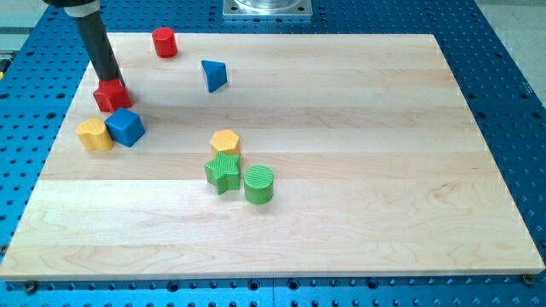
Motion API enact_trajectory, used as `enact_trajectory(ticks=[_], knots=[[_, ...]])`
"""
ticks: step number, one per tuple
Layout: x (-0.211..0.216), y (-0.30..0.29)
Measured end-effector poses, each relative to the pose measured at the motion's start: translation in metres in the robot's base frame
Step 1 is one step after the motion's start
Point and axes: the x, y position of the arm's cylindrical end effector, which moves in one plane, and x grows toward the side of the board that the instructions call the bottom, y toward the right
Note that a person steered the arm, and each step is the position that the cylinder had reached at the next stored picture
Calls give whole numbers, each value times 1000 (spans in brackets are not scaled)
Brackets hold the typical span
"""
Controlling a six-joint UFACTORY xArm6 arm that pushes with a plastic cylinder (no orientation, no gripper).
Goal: Place your arm at the right of the triangle
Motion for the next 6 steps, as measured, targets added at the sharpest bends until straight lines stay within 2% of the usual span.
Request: enact_trajectory(ticks=[1,2,4,5,6], knots=[[30,-9],[34,-9],[-17,104],[5,105],[17,145]])
